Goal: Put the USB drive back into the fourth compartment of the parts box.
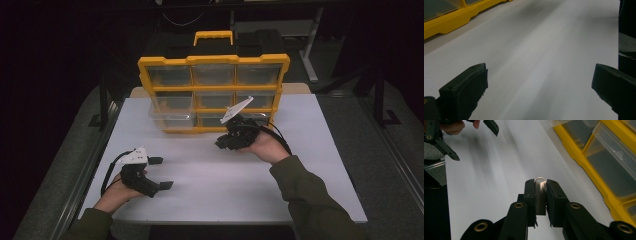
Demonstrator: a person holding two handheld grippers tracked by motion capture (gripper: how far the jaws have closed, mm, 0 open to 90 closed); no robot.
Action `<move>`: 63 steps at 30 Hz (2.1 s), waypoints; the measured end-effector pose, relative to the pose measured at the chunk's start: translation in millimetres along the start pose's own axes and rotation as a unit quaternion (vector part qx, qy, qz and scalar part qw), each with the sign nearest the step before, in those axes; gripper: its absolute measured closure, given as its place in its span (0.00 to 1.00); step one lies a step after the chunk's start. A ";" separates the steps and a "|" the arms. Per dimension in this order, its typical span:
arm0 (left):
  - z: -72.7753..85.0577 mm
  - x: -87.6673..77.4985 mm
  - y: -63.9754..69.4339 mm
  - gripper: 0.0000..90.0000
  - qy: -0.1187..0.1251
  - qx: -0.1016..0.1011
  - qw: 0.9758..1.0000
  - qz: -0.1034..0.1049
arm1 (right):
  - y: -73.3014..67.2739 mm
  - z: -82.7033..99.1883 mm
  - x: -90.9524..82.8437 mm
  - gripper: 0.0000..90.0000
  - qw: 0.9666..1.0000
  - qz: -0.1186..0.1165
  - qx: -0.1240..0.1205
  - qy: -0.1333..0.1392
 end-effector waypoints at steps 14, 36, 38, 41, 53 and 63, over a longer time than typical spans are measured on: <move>-0.1 -0.1 -0.2 0.00 0.002 -0.003 1.000 0.002 | 5.7 -31.2 -10.6 0.86 1.000 -0.001 -0.005 0.015; -0.6 -0.9 0.1 0.00 0.006 -0.005 1.000 0.005 | 12.4 -88.9 -25.4 0.86 0.999 0.005 -0.021 0.040; -0.8 -1.0 -0.2 0.00 0.006 -0.005 1.000 0.005 | 12.6 -94.3 -25.3 0.86 0.999 0.002 -0.021 0.044; -0.8 -1.3 -0.3 0.00 0.007 -0.004 1.000 0.004 | 11.9 -103.4 -23.9 0.86 0.999 0.000 -0.025 0.046; -0.9 -1.1 0.1 0.00 0.007 -0.004 1.000 0.004 | 16.0 -128.4 -14.0 0.86 0.998 -0.003 -0.026 0.054; -1.4 -0.9 -0.8 0.00 0.009 -0.007 1.000 0.004 | 20.0 -143.9 4.7 0.86 0.999 -0.007 -0.020 0.043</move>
Point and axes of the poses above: each handheld gripper's, and its own axes: x roughly forward along the jaws, z roughly out of its underside, y roughly to its right, the point moved 1 cm from there along x, roughly forward along the jaws, and after that the axes turned 6 degrees about -z, right-handed, at the moved point
